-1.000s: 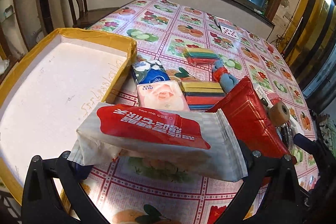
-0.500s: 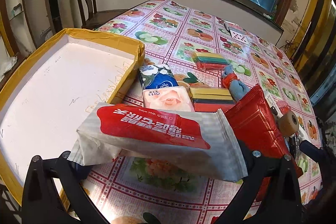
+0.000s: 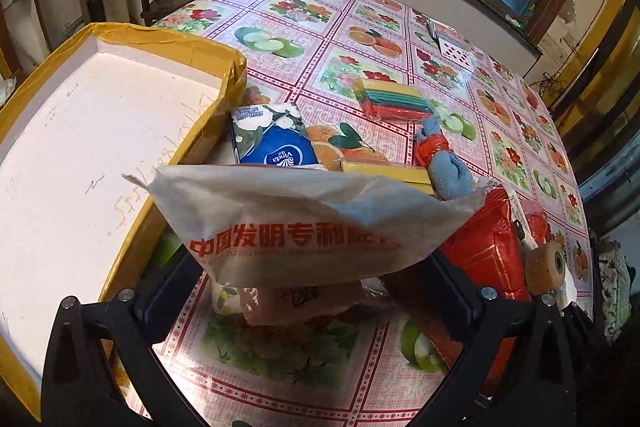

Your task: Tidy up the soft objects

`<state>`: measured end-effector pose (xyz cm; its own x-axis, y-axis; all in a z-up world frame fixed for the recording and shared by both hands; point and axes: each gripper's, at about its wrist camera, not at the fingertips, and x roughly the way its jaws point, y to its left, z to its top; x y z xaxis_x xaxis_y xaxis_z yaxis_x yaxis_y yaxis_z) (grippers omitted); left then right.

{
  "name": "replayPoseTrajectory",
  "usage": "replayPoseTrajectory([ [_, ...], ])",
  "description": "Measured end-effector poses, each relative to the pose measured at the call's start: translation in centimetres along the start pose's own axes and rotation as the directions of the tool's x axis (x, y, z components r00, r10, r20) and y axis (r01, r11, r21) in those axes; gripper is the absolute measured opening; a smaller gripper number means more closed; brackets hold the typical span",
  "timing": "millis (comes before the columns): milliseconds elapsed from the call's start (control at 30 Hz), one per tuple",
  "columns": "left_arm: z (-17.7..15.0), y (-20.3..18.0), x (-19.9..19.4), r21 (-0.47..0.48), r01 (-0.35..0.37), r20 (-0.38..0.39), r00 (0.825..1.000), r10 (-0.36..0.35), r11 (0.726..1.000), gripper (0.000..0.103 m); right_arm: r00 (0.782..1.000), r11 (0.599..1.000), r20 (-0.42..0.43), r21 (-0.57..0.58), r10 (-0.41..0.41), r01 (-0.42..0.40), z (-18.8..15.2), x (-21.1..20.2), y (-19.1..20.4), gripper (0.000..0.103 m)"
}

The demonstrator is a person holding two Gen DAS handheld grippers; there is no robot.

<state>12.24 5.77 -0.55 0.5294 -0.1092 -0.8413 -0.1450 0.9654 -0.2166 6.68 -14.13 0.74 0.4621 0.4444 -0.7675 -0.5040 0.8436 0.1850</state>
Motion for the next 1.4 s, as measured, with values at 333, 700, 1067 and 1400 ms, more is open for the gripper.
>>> replayPoseTrajectory([
  [333,0.0,0.1,0.5,0.005,-0.017,-0.011,1.0,0.017,1.0,0.103,1.0,1.0,0.005,-0.007,0.013,-0.012,-0.5,0.0,0.4,0.089],
  [700,0.1,0.3,0.8,0.007,-0.01,-0.019,1.0,0.01,1.0,0.102,1.0,1.0,0.024,-0.028,0.011,-0.011,-0.9,0.0,1.1,0.081],
  [1067,0.5,0.4,0.6,-0.003,-0.004,-0.015,1.0,0.004,1.0,0.102,1.0,0.999,0.019,-0.033,-0.003,0.003,-1.0,0.0,1.2,0.082],
  [1400,0.5,0.3,0.9,-0.001,-0.008,-0.028,1.0,0.008,1.0,0.102,1.0,0.999,0.025,-0.033,-0.008,0.009,-1.2,-0.1,1.2,0.082],
])
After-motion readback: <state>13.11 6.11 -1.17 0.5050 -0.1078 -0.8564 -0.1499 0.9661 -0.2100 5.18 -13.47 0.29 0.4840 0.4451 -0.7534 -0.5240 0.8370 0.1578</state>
